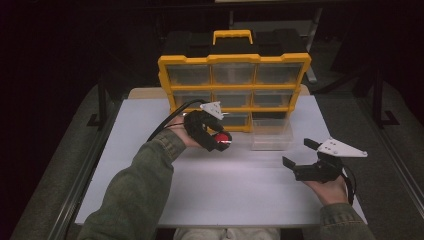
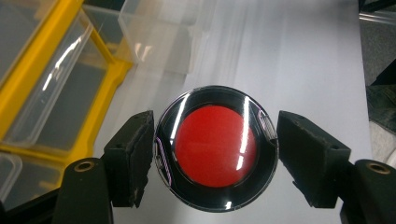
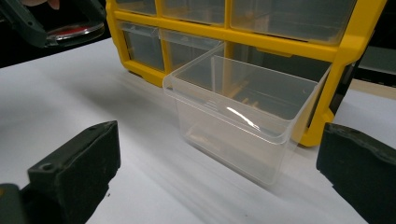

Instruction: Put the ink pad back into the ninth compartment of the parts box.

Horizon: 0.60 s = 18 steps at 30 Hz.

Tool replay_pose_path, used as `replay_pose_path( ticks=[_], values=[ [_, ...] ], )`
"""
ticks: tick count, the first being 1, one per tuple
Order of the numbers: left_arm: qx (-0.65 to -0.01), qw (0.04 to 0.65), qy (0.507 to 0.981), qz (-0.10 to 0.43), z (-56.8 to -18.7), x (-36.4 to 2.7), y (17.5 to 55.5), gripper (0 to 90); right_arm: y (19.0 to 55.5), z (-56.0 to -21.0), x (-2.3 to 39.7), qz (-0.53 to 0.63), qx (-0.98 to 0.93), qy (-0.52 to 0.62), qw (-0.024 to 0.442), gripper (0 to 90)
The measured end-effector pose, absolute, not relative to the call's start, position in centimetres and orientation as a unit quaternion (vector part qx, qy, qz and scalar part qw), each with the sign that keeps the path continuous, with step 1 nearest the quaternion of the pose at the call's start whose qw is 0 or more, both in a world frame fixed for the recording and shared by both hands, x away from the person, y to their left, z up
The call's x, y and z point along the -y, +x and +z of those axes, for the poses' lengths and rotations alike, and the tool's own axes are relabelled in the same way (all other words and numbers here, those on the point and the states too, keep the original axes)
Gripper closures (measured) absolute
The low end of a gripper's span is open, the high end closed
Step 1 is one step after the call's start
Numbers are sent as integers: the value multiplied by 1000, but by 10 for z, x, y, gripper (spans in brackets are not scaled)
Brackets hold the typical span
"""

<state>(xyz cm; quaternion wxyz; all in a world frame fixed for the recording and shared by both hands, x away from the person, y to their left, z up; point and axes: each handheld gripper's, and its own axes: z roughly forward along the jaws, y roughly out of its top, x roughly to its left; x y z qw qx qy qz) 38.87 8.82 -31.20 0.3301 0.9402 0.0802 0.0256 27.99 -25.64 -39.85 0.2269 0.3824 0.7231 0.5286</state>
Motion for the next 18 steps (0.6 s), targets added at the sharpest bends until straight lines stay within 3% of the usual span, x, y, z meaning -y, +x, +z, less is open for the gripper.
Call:
replay_pose_path(
  ticks=[18],
  values=[
    [-63,344,936,21,-303,-56,410,297,280,-400,259,529,-720,389,226,0]
  ],
)
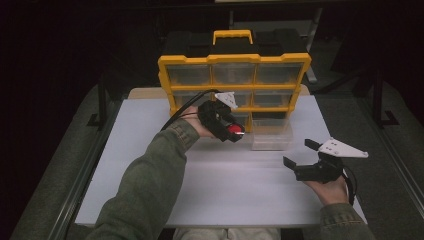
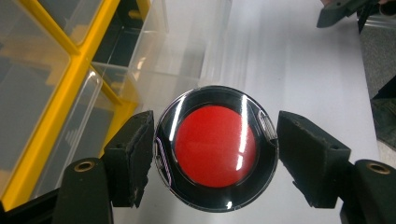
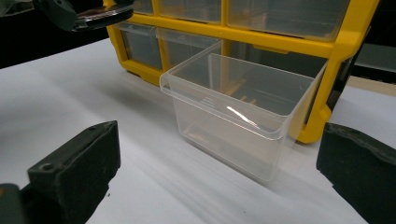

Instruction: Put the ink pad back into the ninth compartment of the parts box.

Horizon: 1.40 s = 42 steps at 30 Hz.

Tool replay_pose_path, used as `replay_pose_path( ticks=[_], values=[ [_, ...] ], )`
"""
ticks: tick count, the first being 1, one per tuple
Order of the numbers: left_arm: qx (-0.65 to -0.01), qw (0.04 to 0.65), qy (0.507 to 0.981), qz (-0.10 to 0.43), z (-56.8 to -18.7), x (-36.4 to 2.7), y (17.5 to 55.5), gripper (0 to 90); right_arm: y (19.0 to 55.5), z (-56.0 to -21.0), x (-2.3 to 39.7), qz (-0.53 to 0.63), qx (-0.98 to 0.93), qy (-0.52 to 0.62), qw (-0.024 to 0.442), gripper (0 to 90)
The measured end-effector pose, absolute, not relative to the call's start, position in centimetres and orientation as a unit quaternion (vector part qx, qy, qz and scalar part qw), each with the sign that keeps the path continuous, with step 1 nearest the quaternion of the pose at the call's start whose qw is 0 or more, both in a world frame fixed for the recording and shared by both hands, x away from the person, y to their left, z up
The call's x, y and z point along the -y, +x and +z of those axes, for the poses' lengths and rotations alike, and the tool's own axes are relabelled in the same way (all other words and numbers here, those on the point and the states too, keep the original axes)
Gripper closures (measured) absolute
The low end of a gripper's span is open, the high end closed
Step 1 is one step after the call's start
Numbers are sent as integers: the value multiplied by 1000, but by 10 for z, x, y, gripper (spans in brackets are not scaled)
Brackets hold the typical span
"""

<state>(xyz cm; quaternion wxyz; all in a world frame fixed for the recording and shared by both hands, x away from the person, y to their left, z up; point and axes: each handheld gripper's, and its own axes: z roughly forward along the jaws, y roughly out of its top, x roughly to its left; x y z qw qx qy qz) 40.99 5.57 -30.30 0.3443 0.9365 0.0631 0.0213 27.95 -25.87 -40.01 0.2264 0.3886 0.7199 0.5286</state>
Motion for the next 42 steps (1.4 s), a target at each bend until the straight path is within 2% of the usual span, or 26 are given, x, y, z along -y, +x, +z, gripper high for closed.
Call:
replay_pose_path(
  ticks=[29,42],
  values=[
    [-34,346,938,18,-308,1,420,296,278,-400,260,531,-719,389,223,0],
    [-28,342,939,10,-323,28,429,296,278,-401,262,534,-717,392,217,0]
  ],
)
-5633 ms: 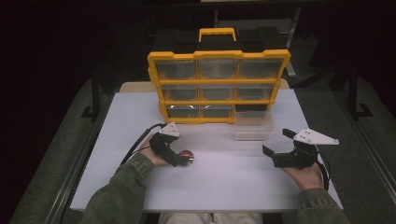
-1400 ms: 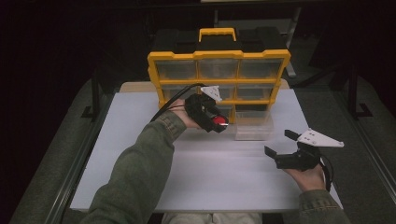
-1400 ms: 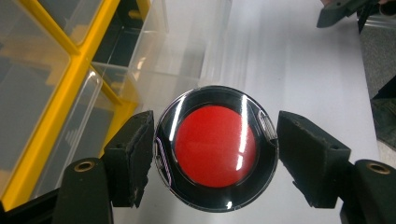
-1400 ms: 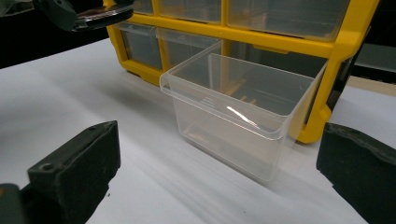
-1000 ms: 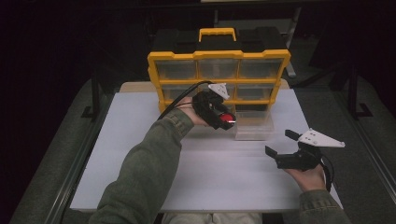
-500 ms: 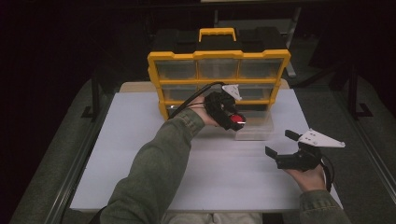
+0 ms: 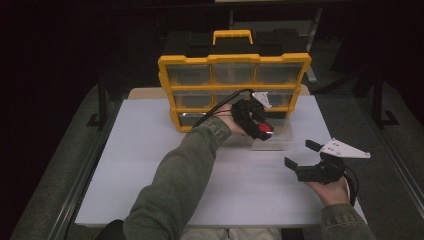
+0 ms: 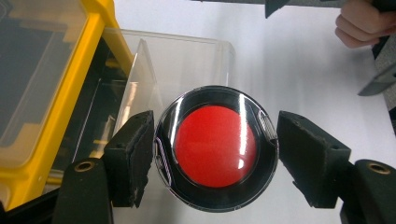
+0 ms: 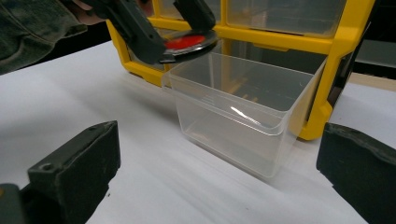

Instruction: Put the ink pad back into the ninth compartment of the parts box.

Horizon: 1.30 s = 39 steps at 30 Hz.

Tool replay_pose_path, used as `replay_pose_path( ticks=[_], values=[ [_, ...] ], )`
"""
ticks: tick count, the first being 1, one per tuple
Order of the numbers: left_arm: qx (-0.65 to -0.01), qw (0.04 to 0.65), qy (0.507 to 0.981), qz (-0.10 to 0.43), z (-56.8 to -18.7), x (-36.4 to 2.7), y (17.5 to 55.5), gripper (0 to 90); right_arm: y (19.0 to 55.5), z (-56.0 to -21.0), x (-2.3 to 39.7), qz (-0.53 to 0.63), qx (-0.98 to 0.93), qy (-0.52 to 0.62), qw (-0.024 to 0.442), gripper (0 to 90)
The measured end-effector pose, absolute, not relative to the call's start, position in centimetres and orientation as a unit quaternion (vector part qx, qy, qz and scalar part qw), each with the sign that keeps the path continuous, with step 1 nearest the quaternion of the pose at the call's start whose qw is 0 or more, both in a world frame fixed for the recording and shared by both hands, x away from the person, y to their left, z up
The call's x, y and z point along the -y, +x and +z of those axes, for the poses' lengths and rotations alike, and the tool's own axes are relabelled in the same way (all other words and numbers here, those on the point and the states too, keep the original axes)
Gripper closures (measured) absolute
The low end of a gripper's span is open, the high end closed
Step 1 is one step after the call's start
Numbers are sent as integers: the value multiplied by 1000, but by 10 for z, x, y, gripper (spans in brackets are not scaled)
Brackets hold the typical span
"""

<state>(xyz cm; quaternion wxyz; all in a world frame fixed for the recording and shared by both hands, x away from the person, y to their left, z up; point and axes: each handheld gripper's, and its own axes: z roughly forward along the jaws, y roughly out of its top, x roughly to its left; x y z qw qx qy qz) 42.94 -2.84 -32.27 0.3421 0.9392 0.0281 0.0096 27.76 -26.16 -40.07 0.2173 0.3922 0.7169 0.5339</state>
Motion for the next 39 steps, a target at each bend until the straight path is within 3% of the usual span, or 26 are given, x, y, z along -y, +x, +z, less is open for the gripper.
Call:
replay_pose_path(
  ticks=[14,23,26,35,39],
  values=[
    [-38,350,936,2,-331,47,442,297,277,-400,263,535,-716,393,215,0],
    [-60,360,931,26,-334,54,446,288,277,-400,263,535,-717,392,213,0],
    [-61,370,927,27,-332,53,445,190,277,-400,264,535,-717,393,213,0],
    [-38,377,925,-2,-326,42,435,9,276,-399,269,536,-712,397,219,0],
    [-40,384,923,11,-322,34,430,0,276,-399,269,536,-712,397,219,0]
  ],
)
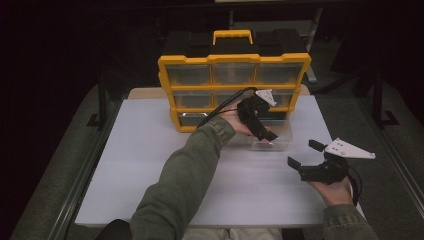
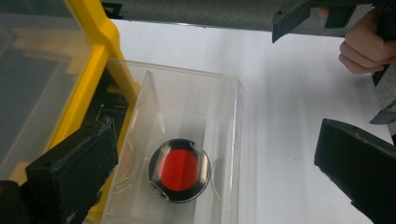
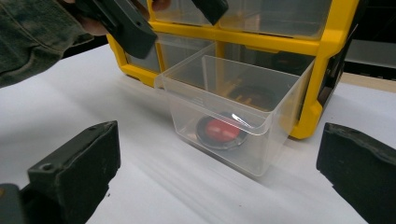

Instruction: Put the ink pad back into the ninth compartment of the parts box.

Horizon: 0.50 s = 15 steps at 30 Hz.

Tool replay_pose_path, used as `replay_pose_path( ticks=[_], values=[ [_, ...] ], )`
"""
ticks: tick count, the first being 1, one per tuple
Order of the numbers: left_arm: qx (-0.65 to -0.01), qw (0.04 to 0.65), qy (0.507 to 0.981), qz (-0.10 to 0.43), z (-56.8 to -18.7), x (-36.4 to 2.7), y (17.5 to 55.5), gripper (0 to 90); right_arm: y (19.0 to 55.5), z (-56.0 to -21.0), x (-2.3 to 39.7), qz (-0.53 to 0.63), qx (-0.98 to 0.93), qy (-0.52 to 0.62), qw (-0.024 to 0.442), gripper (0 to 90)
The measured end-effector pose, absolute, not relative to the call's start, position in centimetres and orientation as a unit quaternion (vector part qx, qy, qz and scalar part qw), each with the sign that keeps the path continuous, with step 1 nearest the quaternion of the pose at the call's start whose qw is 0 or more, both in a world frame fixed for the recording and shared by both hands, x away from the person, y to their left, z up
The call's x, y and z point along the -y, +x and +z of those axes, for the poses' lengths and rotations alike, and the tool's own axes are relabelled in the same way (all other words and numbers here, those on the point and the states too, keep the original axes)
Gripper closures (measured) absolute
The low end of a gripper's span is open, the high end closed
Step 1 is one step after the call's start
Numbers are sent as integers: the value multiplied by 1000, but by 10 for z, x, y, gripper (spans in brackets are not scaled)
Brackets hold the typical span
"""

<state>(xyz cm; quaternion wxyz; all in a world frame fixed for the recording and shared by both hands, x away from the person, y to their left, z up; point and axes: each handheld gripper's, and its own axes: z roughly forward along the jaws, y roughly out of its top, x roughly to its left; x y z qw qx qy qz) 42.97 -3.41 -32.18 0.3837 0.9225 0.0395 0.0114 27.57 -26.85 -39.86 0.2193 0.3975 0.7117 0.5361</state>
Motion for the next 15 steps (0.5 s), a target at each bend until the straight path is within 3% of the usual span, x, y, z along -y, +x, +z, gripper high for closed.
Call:
replay_pose_path(
  ticks=[15],
  values=[
    [-63,395,916,15,-332,-12,420,0,275,-398,268,534,-712,398,224,0]
  ],
)
